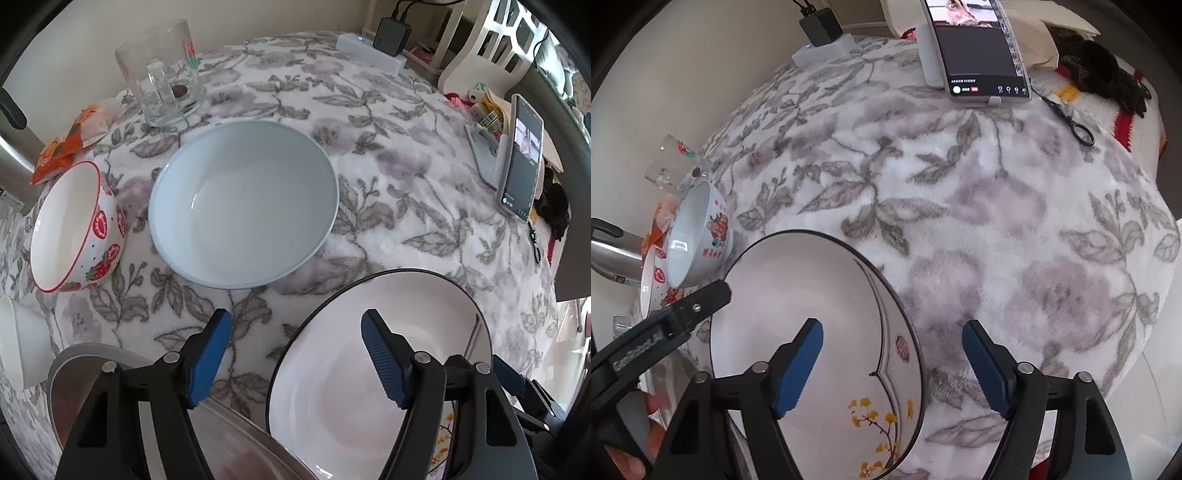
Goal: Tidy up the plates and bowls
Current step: 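Close the right gripper on the white plate rim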
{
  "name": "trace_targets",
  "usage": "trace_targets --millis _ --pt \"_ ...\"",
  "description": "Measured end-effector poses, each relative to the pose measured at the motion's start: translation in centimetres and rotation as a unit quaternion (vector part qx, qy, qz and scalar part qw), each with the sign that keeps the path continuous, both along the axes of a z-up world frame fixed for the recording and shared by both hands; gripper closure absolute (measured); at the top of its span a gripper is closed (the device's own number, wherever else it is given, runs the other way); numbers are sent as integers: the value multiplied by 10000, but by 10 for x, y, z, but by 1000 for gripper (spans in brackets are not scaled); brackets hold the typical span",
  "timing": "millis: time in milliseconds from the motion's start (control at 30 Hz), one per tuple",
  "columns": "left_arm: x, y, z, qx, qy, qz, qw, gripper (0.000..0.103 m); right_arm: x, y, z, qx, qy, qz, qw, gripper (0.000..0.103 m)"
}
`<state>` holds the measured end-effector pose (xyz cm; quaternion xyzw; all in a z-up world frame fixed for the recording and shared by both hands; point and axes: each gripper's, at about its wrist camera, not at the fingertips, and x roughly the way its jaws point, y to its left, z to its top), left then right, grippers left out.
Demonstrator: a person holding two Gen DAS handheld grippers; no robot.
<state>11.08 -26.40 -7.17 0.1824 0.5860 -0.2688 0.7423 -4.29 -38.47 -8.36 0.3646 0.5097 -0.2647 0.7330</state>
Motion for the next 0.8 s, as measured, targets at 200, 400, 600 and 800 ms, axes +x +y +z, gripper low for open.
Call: trace_targets --millis 200,400,600,800 --pt "1 -5 -7 13 98 -92 9999 43 -3 1 0 74 -29 -43 10000 37" --pt "-1 -10 -12 39 87 -170 9998 51 -9 0 1 137 -12 -134 9998 53" --pt "1 -13 -15 0 82 -198 9998 58 -16 6 -2 309 -41 -111 9995 61" --pt "0 -19 -23 -53 241 -254 9994 64 -17 10 -4 355 -69 -105 9993 73"
